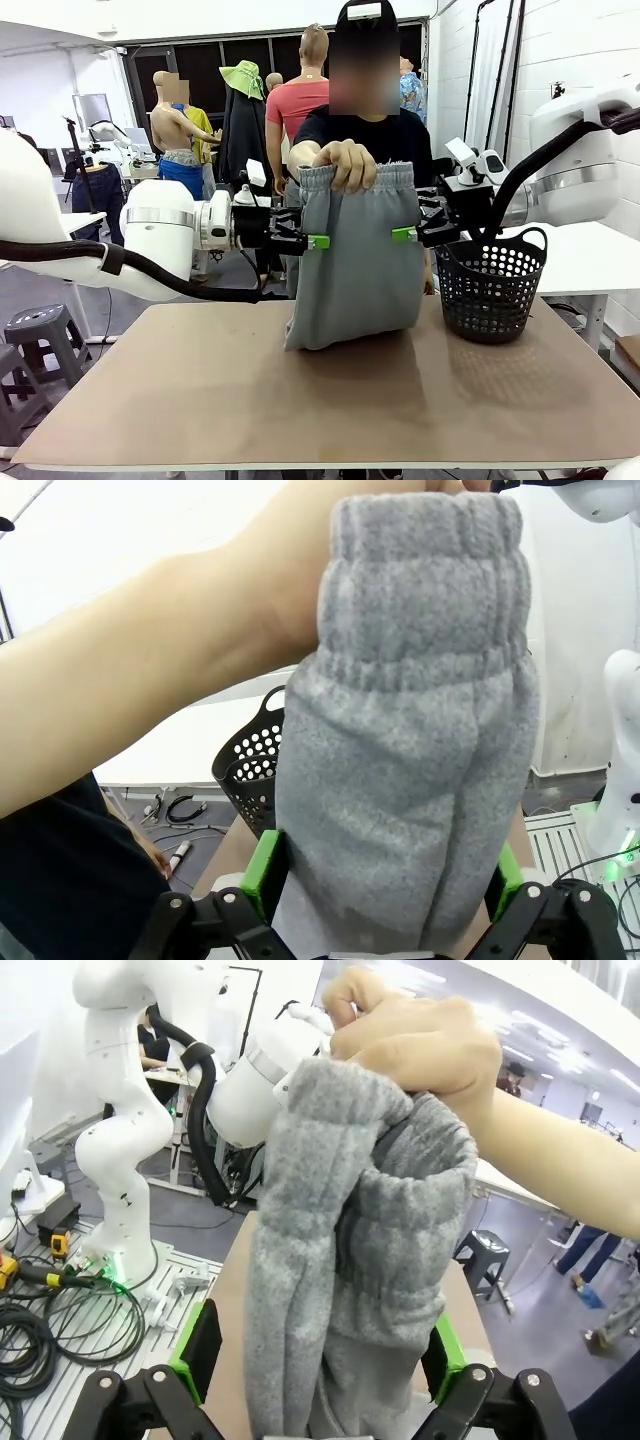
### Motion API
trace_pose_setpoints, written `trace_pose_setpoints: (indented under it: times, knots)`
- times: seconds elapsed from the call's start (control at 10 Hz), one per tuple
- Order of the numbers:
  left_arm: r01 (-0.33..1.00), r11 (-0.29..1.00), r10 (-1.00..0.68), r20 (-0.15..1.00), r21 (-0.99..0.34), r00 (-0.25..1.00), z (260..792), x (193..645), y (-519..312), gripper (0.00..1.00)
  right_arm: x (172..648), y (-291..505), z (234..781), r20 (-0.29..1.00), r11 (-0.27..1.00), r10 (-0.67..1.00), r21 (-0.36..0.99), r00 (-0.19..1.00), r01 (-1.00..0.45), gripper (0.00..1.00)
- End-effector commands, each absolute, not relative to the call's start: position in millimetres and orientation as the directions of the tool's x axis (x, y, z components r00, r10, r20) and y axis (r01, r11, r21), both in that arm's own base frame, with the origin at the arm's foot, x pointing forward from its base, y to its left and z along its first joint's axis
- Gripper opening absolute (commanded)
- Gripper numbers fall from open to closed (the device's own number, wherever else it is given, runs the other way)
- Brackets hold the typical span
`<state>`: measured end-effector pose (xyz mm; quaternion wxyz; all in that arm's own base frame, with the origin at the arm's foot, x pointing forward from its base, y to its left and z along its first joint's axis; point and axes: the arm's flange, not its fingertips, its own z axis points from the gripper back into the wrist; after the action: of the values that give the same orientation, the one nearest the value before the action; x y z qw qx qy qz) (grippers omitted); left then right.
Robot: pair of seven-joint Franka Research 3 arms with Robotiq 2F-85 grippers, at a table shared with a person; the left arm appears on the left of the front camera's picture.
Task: Fold the training pants.
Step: Grab both ends of the Training pants handed by a person.
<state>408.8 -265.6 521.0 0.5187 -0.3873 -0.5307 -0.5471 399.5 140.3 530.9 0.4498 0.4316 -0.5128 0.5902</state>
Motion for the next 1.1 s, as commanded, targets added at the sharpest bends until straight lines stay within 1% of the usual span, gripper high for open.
trace_pose_setpoints:
  times: [0.0,0.1,0.2,0.3,0.6,0.8,0.9,1.0]
  knots:
    - [0.978,0.109,-0.122,0.979,0.175,-0.162,522.3,414.4,-274.4,1.00,400.7,146.5,526.1,0.979,-0.051,0.068,-0.190,-0.194,-0.980,1.00]
    - [0.982,0.083,-0.110,0.981,0.172,-0.162,523.5,415.5,-276.4,1.00,402.0,146.7,526.4,0.981,-0.045,0.079,-0.172,-0.175,-0.984,1.00]
    - [0.983,0.068,-0.084,0.983,0.170,-0.164,525.6,414.6,-278.7,0.81,404.3,146.3,526.6,0.984,-0.032,0.088,-0.150,-0.152,-0.988,1.00]
    - [0.984,0.059,-0.081,0.983,0.169,-0.164,527.1,415.8,-280.8,0.61,406.9,146.5,526.4,0.986,-0.029,0.086,-0.141,-0.143,-0.990,0.95]
    - [0.991,0.026,-0.034,0.991,0.134,-0.133,527.6,418.4,-283.2,0.01,409.5,144.7,527.3,0.991,-0.017,0.065,-0.119,-0.120,-0.993,0.40]
    - [0.994,0.016,-0.032,0.993,0.110,-0.109,525.8,420.2,-283.7,0.00,409.8,143.8,528.5,0.992,-0.020,0.057,-0.108,-0.109,-0.994,0.02]
    - [0.995,0.012,-0.024,0.995,0.096,-0.096,526.5,419.5,-281.3,0.00,411.8,143.0,528.1,0.994,-0.019,0.054,-0.097,-0.098,-0.995,0.00]
    - [0.995,0.020,-0.015,0.995,0.099,-0.099,529.8,417.2,-277.3,0.00,413.0,143.1,526.8,0.995,-0.017,0.054,-0.085,-0.086,-0.996,0.00]
